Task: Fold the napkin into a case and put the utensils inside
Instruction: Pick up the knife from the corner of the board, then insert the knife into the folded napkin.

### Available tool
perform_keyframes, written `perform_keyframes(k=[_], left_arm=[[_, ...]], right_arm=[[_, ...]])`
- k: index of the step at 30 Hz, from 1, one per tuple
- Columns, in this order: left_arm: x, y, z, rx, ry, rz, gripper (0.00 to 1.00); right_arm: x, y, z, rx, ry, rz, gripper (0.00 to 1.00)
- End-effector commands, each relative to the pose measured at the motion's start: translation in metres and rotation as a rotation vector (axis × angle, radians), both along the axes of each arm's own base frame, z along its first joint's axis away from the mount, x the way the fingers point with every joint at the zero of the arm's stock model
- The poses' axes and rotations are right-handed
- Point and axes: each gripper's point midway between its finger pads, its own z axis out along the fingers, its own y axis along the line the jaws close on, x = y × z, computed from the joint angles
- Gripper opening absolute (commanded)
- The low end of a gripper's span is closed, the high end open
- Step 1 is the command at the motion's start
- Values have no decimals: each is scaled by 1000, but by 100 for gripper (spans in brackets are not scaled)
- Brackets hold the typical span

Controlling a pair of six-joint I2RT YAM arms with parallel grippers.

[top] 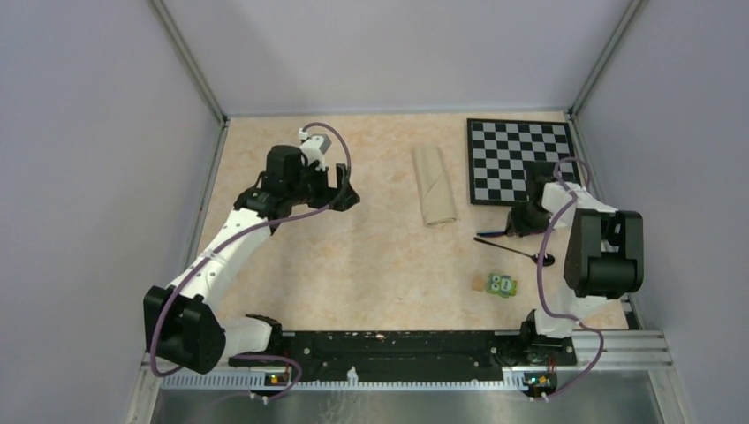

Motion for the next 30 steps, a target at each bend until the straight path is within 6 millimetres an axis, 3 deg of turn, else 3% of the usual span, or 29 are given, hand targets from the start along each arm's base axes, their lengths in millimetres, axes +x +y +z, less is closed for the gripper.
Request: perform_keyframes(k=[1, 10, 13, 17, 19, 24, 30], left_arm=[[6, -1, 7, -82, -23, -13, 99], [-5, -19, -5, -195, 69, -153, 99], [-13, -33, -9, -272, 129, -232, 99], [-25, -57, -26, -400, 243, -296, 95], [-28, -73, -36, -397, 259, -309, 93], [-43, -126, -43, -420, 254, -367, 89], [-32, -165, -52, -486, 184, -311, 69]], right_arm=[[10, -4, 27, -22, -155, -19, 0], [22, -19, 94, -198, -451, 188, 0], [43, -19, 134, -291, -596, 356, 0], [87, 6, 206, -482, -829, 713, 0], [106, 34, 235, -573, -885, 886, 0], [143, 78, 244, -604, -931, 1081, 0], [201, 126, 235, -564, -920, 1232, 0]])
